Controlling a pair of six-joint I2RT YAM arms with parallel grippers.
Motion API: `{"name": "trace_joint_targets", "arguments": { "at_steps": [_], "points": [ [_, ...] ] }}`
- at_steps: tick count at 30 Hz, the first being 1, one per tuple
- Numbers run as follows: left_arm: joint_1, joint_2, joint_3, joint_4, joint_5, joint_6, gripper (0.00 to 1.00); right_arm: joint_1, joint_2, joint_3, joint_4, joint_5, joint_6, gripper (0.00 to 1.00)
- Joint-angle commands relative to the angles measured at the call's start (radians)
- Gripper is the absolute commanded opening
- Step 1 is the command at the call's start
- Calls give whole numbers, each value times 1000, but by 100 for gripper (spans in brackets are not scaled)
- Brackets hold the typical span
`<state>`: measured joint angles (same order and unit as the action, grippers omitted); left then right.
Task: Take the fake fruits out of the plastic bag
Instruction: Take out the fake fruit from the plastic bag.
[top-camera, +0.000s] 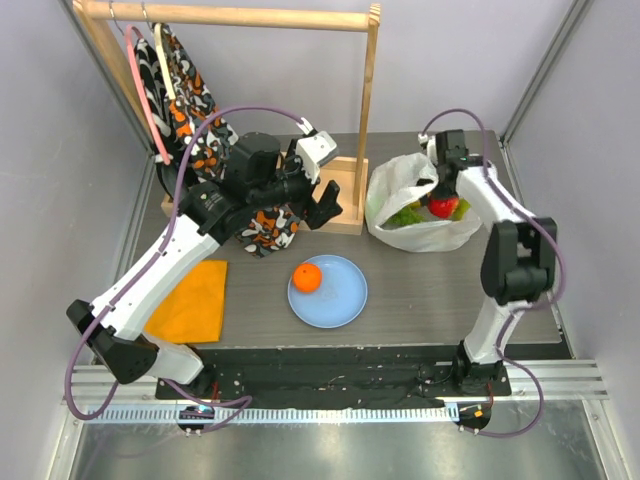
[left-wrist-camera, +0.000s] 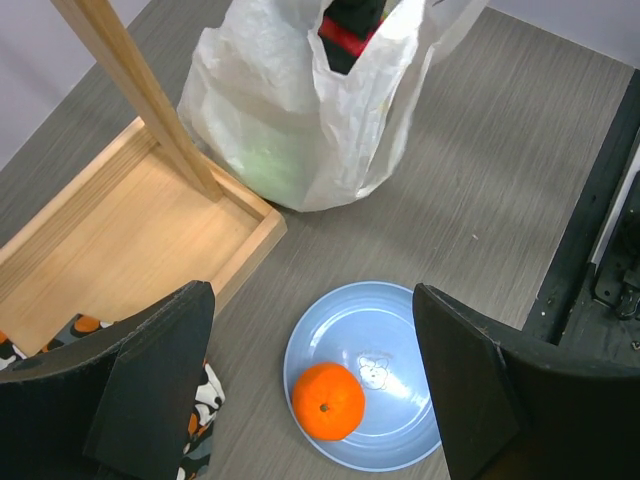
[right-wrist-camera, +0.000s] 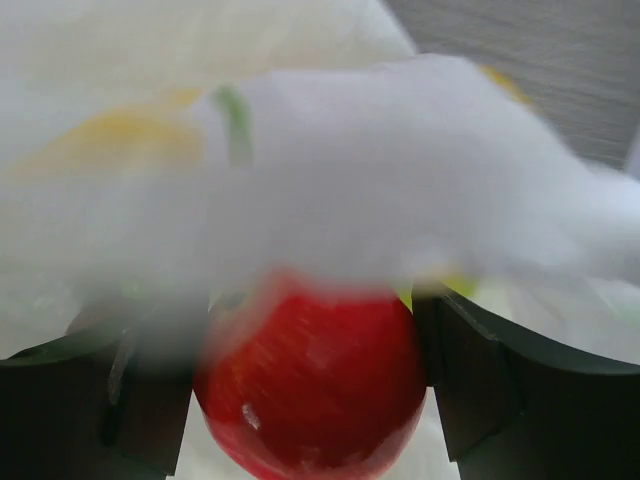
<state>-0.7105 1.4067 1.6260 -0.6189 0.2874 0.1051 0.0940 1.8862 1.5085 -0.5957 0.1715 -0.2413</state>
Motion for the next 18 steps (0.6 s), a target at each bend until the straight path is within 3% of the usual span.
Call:
{"name": "trace_joint_targets", "arguments": {
  "at_steps": [1, 5, 10, 13, 15, 16, 18],
  "points": [
    [6, -29, 5, 39, -2, -5, 86, 0, -321, -37, -33, -108, -49, 53],
    [8, -44, -5, 39, -5, -7, 85, 3, -499, -122, -133, -227, -99, 52],
    [11, -64, -6, 21, -21, 21, 86, 59, -715, -212, -232, -181, -223, 51],
    [22, -77, 1, 16, -28, 34, 86, 93, -806, -189, -352, -326, -295, 52],
    [39, -83, 15, 13, -33, 42, 86, 163, -822, -144, -424, -392, -363, 52],
    [43, -86, 18, 12, -33, 47, 86, 293, -819, -133, -471, -370, -368, 52],
    [62, -94, 28, 13, -34, 50, 86, 436, -797, -123, -512, -263, -381, 51]
  ]
}}
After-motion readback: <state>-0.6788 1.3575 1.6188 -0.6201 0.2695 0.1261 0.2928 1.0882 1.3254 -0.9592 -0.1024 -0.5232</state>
